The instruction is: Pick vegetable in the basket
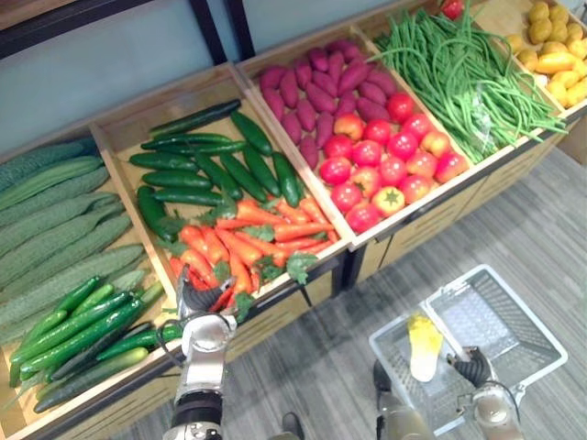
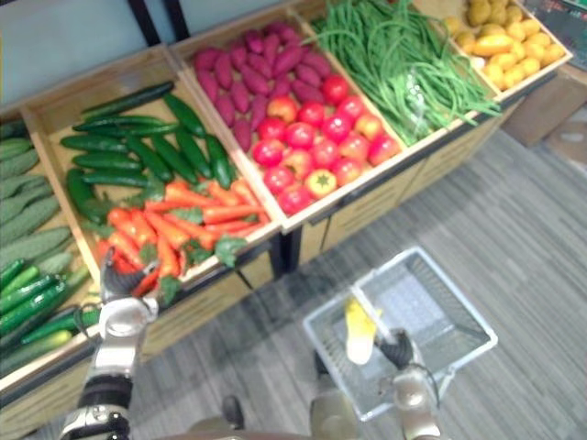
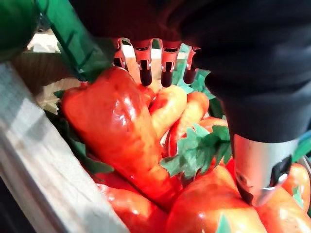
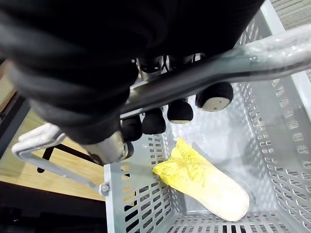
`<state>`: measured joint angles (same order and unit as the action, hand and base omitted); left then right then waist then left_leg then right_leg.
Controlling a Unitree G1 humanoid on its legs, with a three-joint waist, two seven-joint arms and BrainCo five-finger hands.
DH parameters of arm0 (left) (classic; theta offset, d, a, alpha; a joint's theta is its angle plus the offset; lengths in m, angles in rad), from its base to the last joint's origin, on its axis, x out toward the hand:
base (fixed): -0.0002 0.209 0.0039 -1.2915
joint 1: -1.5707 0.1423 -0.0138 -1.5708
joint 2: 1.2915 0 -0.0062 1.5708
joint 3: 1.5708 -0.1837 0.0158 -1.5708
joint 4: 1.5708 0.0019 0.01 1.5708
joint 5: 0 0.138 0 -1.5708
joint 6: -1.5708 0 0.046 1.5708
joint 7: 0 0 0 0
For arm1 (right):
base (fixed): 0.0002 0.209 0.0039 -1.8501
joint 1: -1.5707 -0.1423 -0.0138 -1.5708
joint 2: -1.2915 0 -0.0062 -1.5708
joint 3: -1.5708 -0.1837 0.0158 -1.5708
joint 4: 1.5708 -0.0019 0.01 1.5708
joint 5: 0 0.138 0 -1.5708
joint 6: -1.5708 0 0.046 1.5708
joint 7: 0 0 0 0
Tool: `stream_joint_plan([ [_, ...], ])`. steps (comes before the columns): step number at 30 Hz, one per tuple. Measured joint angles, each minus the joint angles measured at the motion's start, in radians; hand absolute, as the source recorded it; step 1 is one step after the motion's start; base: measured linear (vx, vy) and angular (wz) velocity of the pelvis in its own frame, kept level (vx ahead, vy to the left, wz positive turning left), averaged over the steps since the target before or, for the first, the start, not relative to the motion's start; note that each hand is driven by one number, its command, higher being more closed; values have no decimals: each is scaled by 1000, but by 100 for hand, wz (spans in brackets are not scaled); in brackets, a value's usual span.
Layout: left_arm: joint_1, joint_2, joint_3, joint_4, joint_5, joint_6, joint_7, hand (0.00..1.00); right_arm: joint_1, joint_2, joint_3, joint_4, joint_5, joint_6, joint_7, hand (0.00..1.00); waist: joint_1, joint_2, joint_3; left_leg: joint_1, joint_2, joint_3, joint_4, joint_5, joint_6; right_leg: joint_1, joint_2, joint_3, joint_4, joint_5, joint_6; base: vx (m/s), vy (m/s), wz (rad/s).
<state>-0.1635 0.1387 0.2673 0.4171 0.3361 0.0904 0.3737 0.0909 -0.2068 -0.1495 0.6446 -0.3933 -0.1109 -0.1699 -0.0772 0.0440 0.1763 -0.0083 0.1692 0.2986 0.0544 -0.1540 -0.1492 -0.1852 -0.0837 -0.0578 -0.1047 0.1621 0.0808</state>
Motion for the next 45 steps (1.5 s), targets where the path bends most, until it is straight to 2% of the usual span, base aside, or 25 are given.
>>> stream_joint_plan([
  [9, 45, 29, -23, -64, 90, 1, -107, 0, 0, 0, -2, -1, 0, 0, 8, 100, 1, 0, 0, 0, -1, -1, 0, 0, 0, 0, -1, -2, 0, 1, 2, -2, -4, 0],
  [13, 45, 31, -20, -69, 116, 11, -113, 0, -1, 0, -2, -2, 0, 0, 19, 100, 0, 0, 0, -1, -1, -1, 0, 0, 0, 0, -1, -2, 0, 1, 2, 0, 0, 0],
  [16, 29, 31, -4, -45, 106, 31, -82, 0, -2, 0, -1, -2, 0, 0, 22, 100, -1, 0, 0, -3, 0, -2, 0, 1, 0, -1, -1, -3, 0, 1, 2, 0, 0, 0],
  [19, 24, 29, 0, -36, 91, 30, -35, 0, -2, -1, -1, -2, 0, -1, 22, 100, -1, 0, 0, -3, 0, -2, 0, 1, 0, -2, -1, -3, 0, 1, 2, 0, 0, 0],
  [25, -6, 17, 24, -20, -54, 27, 54, 0, -2, -1, 0, -2, 0, -1, 18, 100, -2, 0, 0, -2, 0, -2, 0, 1, 0, -1, -1, -4, 0, 2, 2, 0, 0, 0],
  [29, -9, 15, 25, -20, -99, 21, 91, 0, -2, 0, 2, -1, 0, -1, 10, 100, -2, 0, 0, -1, -1, -2, -1, 1, 0, 0, -2, -4, 0, 2, 3, 0, 0, 0],
  [34, -13, 4, 26, -20, -136, 18, 129, 0, -1, 0, 3, 0, 0, -1, 5, 100, -2, -1, -1, 3, -2, -1, -2, 1, 0, 3, -3, -4, 0, 2, 3, 0, 0, 0],
  [41, -35, -20, 22, -20, -139, 17, 133, 0, -1, 1, 13, 1, 0, -1, 3, 100, -3, -6, -4, 12, -6, 0, -17, 6, 2, 4, -4, -4, 0, 2, 3, 0, 0, 0],
  [45, -52, -21, 11, -20, -139, -3, 143, 0, -2, 1, 13, 1, 0, -1, 0, 100, -3, -6, -4, 11, -6, 2, -20, 6, 2, 1, -4, -4, 0, 2, 3, 0, 0, 0],
])
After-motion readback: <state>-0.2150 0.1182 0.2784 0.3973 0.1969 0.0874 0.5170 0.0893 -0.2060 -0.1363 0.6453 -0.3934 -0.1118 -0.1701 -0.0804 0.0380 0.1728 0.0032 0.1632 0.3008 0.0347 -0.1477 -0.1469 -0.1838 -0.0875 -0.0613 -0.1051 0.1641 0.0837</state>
